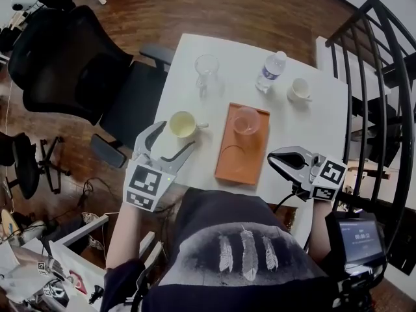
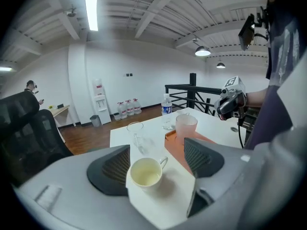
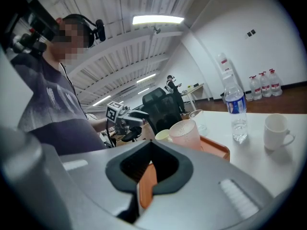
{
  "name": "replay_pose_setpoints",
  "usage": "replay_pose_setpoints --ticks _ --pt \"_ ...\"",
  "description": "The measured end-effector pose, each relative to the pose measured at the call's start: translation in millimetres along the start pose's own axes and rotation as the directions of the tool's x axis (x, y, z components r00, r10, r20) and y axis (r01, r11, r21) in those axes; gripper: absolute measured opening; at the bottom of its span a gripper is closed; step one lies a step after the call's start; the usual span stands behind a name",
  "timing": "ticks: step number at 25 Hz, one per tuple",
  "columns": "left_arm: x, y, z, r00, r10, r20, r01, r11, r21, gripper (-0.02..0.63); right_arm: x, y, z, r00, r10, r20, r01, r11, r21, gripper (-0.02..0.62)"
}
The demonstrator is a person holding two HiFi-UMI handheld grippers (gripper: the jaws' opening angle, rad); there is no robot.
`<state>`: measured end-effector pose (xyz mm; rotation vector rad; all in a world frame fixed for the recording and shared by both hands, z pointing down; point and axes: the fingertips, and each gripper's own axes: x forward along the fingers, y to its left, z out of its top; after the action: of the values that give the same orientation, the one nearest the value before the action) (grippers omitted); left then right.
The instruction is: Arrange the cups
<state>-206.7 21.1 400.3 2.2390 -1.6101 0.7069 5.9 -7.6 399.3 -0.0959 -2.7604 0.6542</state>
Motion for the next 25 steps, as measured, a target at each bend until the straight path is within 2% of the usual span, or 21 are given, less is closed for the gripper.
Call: replay_pose_setpoints --ticks 5,8,13,16,21,25 --pt "8.5 19.1 -1.9 0.999 0.030 0.032 -0.028 0.998 -0.050 0.539 -4.9 -1.3 2.7 1.000 -0.013 -0.002 0.013 1.000 0.006 0.003" --pt "14.3 27.5 -10.7 1.000 0.018 0.022 -0.018 0.999 -0.029 0.596 -5.7 -0.5 -0.6 1.000 -0.027 -0.003 0.027 1.000 0.009 0.003" --pt "35.3 25.8 -36.0 0.999 -0.043 -0.022 0.043 0.999 0.016 0.607 -6.3 -1.4 -4.4 0.998 -0.056 0.000 0.056 0.998 0.020 0.003" --pt "58.4 15.0 -55.3 0.994 -0.090 -0.055 0.091 0.996 0.017 0.607 -6.6 -1.8 -2.7 0.998 -0.068 0.000 0.068 0.997 0.026 0.003" --pt "91.1 14.2 -89.4 0.994 -0.069 -0.085 0.069 0.998 -0.008 0.607 -7.1 -1.2 -0.5 0.996 -0.088 0.000 0.088 0.996 0.028 0.003" --pt "106.7 18.9 -102.5 0.994 -0.059 -0.088 0.058 0.998 -0.011 0.607 -11.6 -1.5 -1.6 0.993 -0.115 -0.009 0.115 0.992 0.042 0.003"
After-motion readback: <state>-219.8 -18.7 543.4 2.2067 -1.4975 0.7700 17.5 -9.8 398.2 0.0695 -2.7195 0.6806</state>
